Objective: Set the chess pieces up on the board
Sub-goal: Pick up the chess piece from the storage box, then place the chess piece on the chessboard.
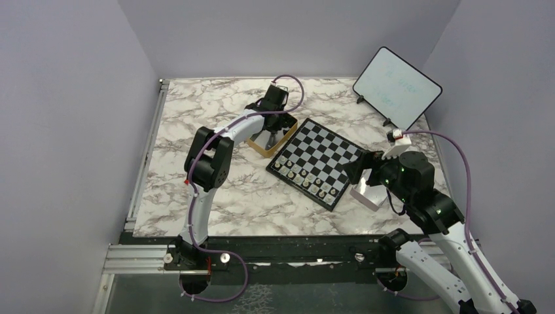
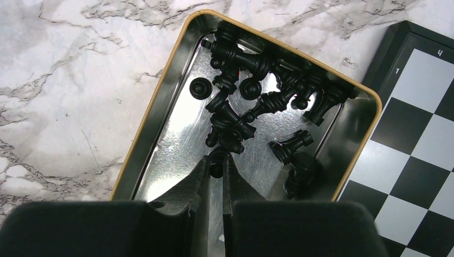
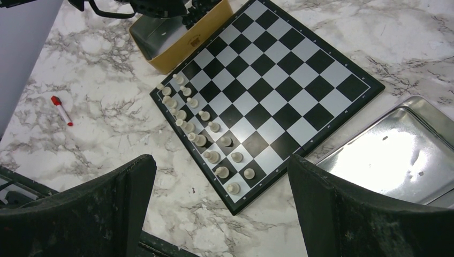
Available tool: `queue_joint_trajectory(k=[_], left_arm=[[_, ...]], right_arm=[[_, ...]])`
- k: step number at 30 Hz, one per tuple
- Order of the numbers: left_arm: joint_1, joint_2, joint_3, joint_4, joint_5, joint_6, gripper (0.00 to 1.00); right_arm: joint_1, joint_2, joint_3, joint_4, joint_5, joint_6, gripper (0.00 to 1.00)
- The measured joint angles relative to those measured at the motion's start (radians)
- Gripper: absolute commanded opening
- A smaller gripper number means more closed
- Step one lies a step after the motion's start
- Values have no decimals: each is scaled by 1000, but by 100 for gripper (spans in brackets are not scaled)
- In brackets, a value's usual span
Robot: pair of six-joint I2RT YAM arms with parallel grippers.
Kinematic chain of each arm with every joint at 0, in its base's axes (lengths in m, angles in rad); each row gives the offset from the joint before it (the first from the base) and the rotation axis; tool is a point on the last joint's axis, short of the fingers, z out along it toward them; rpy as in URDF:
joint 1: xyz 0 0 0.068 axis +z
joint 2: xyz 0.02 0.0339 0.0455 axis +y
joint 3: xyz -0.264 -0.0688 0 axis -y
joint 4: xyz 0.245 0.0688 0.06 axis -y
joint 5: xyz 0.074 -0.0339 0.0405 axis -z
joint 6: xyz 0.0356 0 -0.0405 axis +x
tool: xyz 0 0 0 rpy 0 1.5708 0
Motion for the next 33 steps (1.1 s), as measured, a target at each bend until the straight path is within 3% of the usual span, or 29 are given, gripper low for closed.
queue_joint_trajectory(k=[8, 19, 27, 33], left_arm=[[0, -6, 21, -45, 0, -3, 7], [-15, -205, 22, -79, 7, -34, 7], [-116, -233, 74, -83, 15, -45, 8], [-209, -160, 207, -85, 11, -72, 8]], right_arm=[[0, -3, 0, 0, 0, 1, 98], [0, -38, 17, -39, 15, 11, 98], [0, -66, 58, -66, 13, 15, 98], [0, -134, 58, -79, -29, 33, 98]])
